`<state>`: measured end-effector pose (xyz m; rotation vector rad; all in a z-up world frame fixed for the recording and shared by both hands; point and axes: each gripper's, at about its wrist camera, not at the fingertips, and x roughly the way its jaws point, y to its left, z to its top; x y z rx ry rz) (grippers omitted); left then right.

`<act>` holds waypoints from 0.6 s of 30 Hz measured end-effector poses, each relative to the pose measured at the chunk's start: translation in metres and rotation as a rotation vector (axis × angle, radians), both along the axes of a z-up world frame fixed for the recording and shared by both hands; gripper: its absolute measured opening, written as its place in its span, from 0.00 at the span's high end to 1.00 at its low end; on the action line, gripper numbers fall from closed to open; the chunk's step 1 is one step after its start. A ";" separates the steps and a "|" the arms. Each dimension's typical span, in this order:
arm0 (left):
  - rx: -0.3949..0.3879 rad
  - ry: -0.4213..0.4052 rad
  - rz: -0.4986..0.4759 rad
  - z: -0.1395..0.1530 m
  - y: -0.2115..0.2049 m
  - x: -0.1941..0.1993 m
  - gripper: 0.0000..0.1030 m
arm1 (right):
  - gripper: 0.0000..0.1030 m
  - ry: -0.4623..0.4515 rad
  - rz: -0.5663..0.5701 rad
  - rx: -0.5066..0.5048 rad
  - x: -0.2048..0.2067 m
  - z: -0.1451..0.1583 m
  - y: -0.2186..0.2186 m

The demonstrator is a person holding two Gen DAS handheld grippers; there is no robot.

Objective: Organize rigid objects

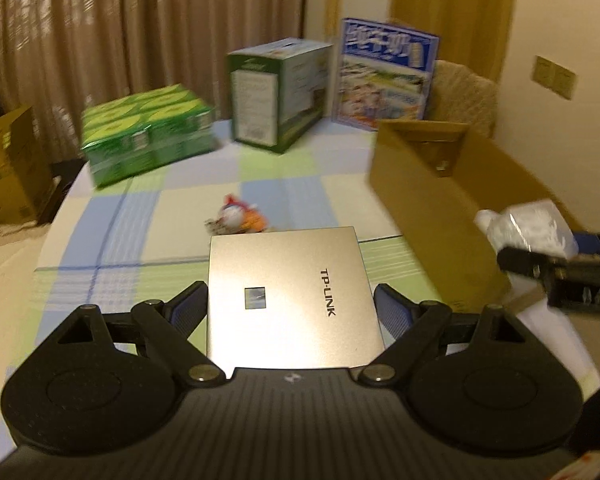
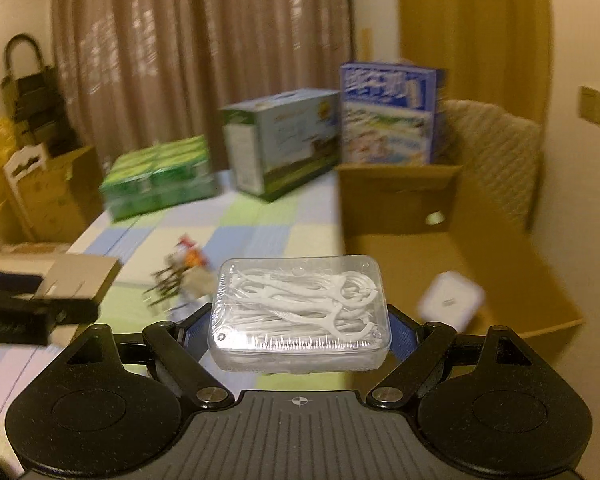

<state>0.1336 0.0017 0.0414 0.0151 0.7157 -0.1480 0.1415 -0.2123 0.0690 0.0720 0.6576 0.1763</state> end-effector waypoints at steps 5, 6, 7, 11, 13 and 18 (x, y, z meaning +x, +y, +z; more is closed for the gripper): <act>0.003 -0.022 -0.084 0.020 -0.046 0.001 0.16 | 0.20 -0.003 -0.083 -0.002 0.007 0.018 -0.055; 0.001 -0.024 -0.103 0.023 -0.057 0.003 0.16 | 0.20 -0.002 -0.098 0.002 0.010 0.021 -0.067; 0.001 -0.025 -0.118 0.025 -0.065 0.005 0.16 | 0.20 0.000 -0.109 0.008 0.012 0.023 -0.077; -0.006 -0.025 -0.181 0.029 -0.102 0.014 0.16 | 0.20 0.019 -0.134 0.033 0.021 0.026 -0.112; -0.009 -0.023 -0.206 0.028 -0.118 0.019 0.16 | 0.20 0.032 -0.142 0.041 0.025 0.025 -0.127; -0.004 -0.012 -0.252 0.024 -0.153 0.034 0.16 | 0.20 0.051 -0.134 0.058 0.031 0.018 -0.150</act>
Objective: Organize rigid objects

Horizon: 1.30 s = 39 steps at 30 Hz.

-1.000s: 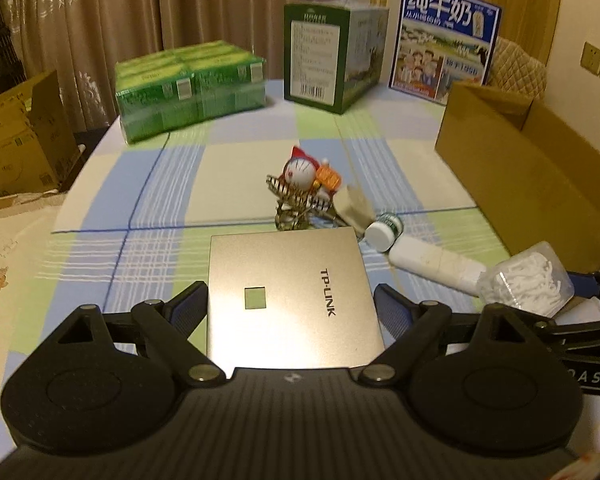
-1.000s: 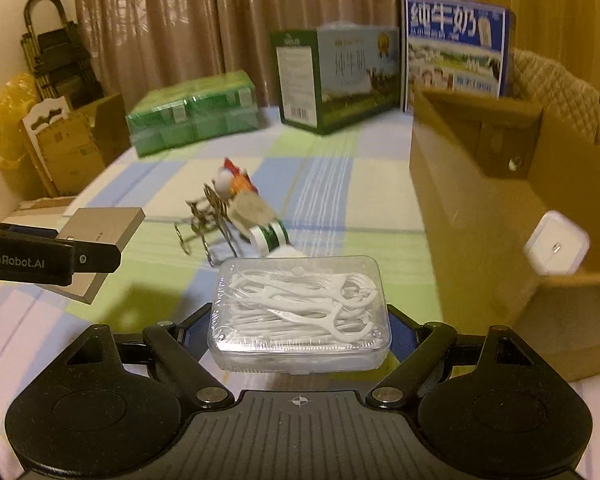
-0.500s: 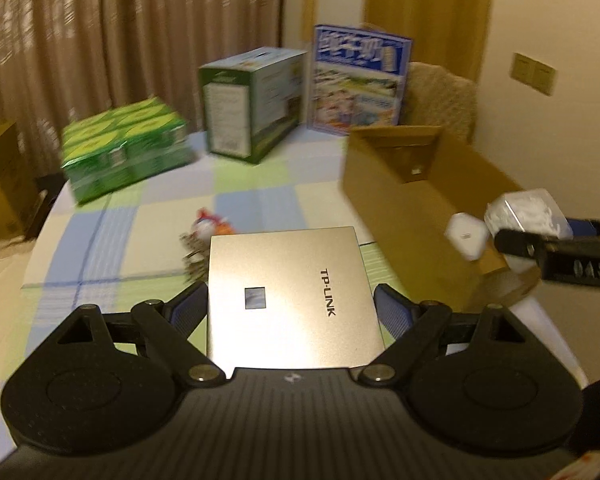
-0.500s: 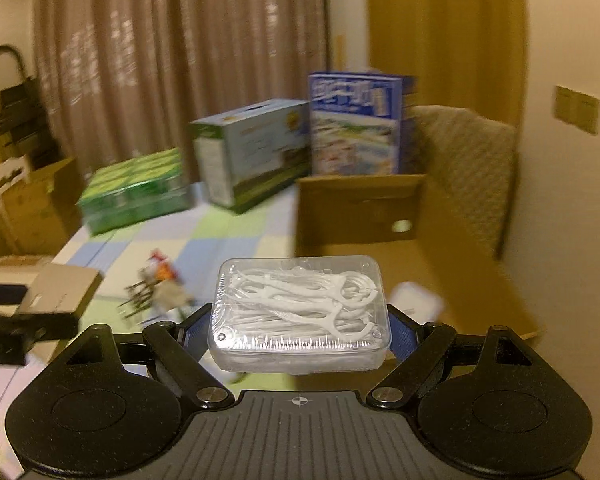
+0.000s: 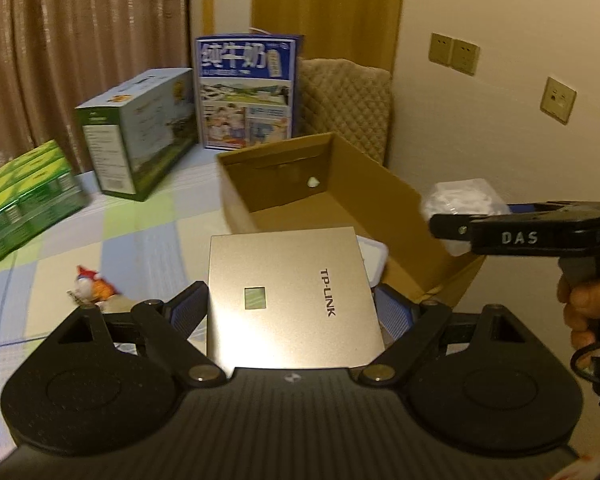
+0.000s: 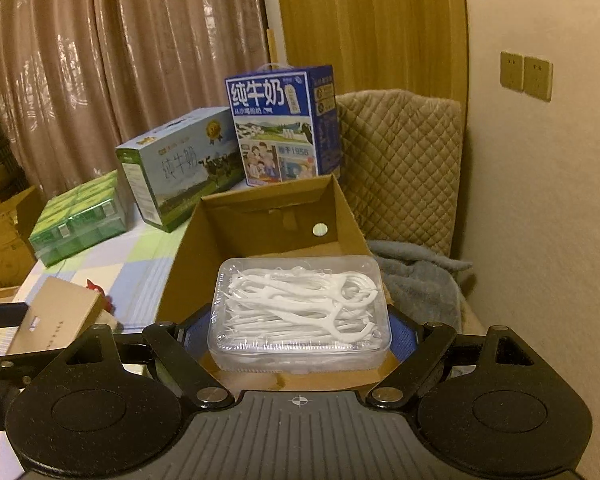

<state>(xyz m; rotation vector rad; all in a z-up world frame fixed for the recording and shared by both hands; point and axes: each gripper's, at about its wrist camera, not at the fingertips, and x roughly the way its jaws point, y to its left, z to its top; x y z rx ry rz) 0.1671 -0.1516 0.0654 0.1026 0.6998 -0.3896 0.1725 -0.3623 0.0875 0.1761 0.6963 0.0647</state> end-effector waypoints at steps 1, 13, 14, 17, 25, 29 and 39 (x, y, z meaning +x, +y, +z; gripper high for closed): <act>0.003 0.003 -0.007 -0.002 -0.006 0.003 0.16 | 0.20 0.006 0.000 0.006 0.001 -0.003 -0.004; 0.032 0.046 -0.058 -0.025 -0.049 0.030 0.16 | 0.20 0.051 -0.018 0.066 0.023 -0.025 -0.027; 0.036 0.049 -0.060 -0.027 -0.051 0.031 0.16 | 0.20 0.052 -0.019 0.070 0.024 -0.026 -0.028; 0.042 0.055 -0.064 -0.031 -0.056 0.035 0.16 | 0.20 0.052 -0.026 0.078 0.025 -0.028 -0.032; 0.045 0.061 -0.063 -0.034 -0.061 0.044 0.16 | 0.20 0.067 -0.030 0.080 0.028 -0.034 -0.036; 0.044 0.062 -0.064 -0.033 -0.063 0.046 0.16 | 0.20 0.071 -0.032 0.085 0.029 -0.035 -0.037; 0.043 0.060 -0.074 -0.034 -0.067 0.054 0.16 | 0.20 0.080 -0.047 0.091 0.029 -0.037 -0.043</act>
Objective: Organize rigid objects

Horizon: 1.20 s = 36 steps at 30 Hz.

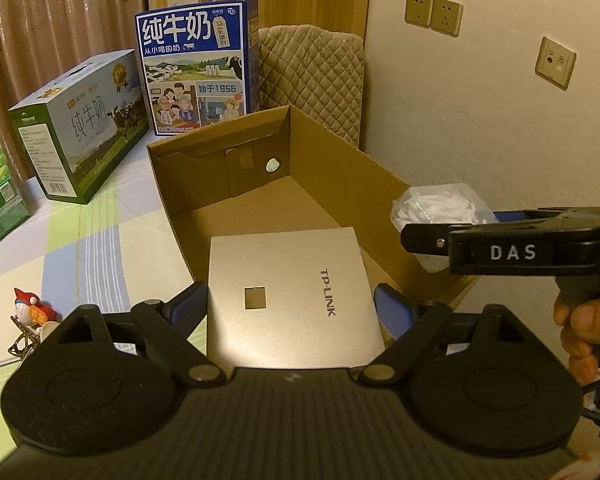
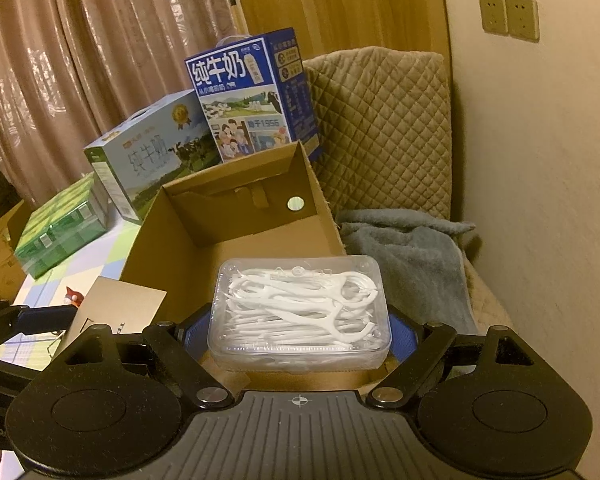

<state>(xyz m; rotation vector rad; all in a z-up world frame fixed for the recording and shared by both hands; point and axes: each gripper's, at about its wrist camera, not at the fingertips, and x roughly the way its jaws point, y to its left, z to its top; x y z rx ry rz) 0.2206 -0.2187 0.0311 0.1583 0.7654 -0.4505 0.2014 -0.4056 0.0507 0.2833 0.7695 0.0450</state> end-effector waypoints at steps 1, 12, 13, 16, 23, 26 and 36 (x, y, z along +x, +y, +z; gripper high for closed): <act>0.000 0.003 -0.001 -0.001 0.000 0.001 0.16 | 0.20 0.000 -0.004 0.001 0.000 0.000 -0.001; -0.006 -0.018 0.012 0.003 0.008 -0.001 0.15 | 0.20 0.003 -0.010 0.021 -0.002 -0.004 -0.001; -0.005 -0.022 0.017 0.005 0.011 -0.002 0.15 | 0.20 0.003 -0.011 0.023 -0.002 -0.004 -0.001; -0.013 -0.024 0.043 0.008 0.022 -0.005 0.15 | 0.20 0.003 -0.010 0.021 -0.002 -0.004 -0.001; -0.025 -0.028 0.106 0.010 0.047 -0.013 0.16 | 0.20 0.003 -0.010 0.012 -0.002 -0.003 0.001; -0.041 -0.019 0.126 0.009 0.055 -0.014 0.16 | 0.20 -0.001 0.001 0.012 -0.002 -0.001 0.003; -0.066 -0.008 0.156 0.005 0.073 -0.021 0.16 | 0.19 0.001 0.043 0.013 0.003 -0.004 0.019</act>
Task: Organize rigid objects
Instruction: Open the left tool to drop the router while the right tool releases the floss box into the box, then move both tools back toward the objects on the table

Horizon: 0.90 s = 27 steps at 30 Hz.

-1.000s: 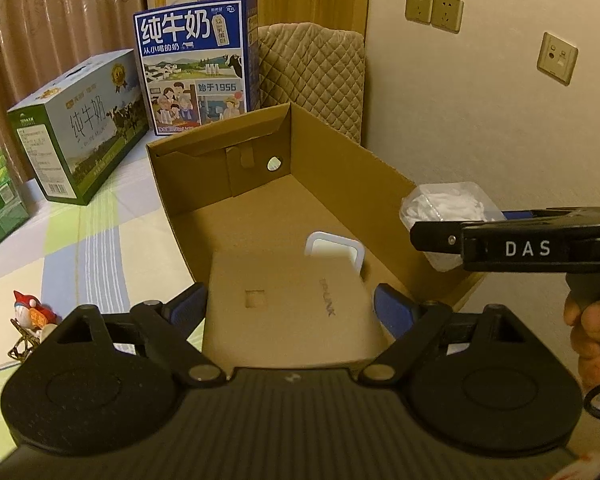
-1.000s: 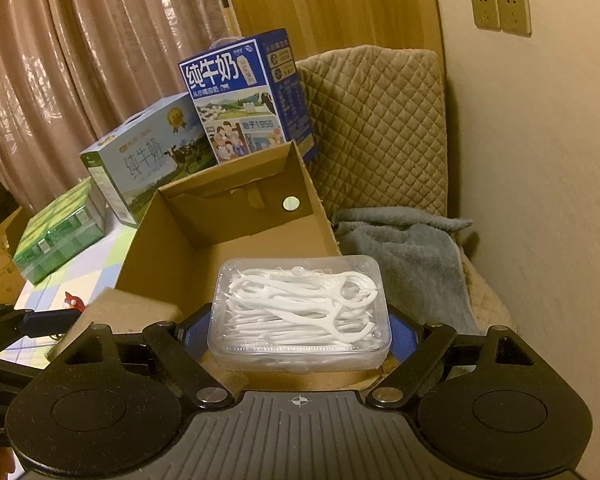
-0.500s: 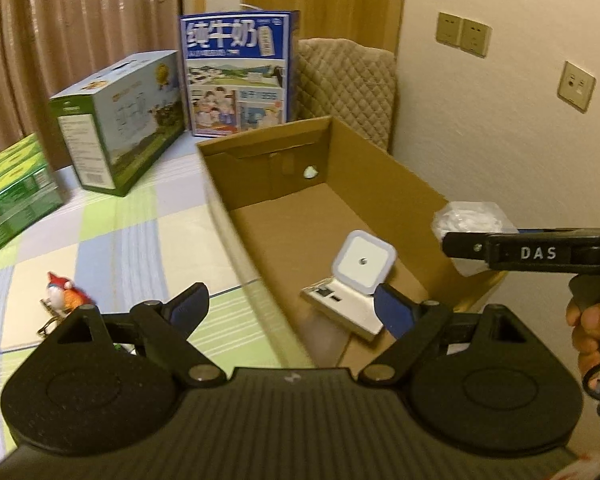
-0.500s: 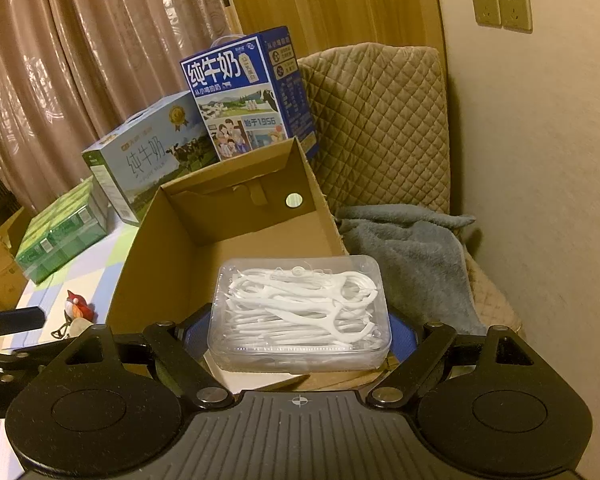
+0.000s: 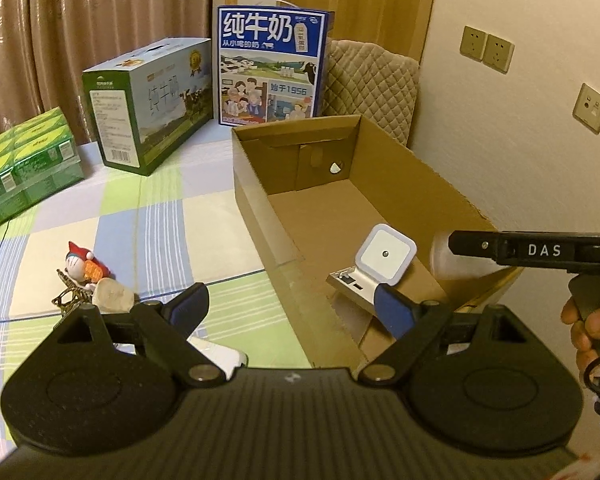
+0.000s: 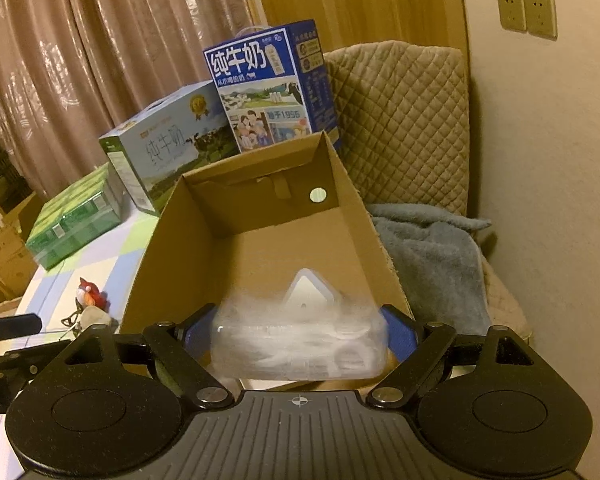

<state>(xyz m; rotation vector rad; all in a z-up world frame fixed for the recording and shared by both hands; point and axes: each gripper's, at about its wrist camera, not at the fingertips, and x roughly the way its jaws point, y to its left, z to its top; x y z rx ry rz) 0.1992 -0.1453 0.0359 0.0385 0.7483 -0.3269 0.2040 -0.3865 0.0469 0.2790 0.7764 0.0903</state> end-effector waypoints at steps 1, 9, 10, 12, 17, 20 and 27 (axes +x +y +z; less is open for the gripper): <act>-0.003 0.001 0.004 0.000 0.003 0.000 0.16 | 0.18 -0.006 -0.004 0.001 -0.001 0.001 0.000; -0.009 0.012 0.051 -0.001 0.029 -0.014 0.16 | 0.17 -0.044 -0.006 -0.001 -0.015 0.023 0.008; -0.008 0.011 0.058 0.000 0.033 -0.017 0.16 | 0.17 -0.047 -0.001 -0.004 -0.018 0.027 0.011; -0.005 0.009 0.069 0.001 0.040 -0.023 0.16 | 0.17 -0.057 0.008 -0.003 -0.025 0.033 0.017; 0.002 0.005 0.112 0.006 0.067 -0.042 0.16 | 0.17 -0.084 0.034 0.008 -0.046 0.048 0.038; 0.010 0.004 0.144 0.008 0.087 -0.055 0.16 | 0.17 -0.098 0.068 0.003 -0.056 0.056 0.056; 0.031 -0.004 0.223 0.012 0.132 -0.083 0.16 | 0.17 -0.136 0.135 -0.003 -0.077 0.070 0.095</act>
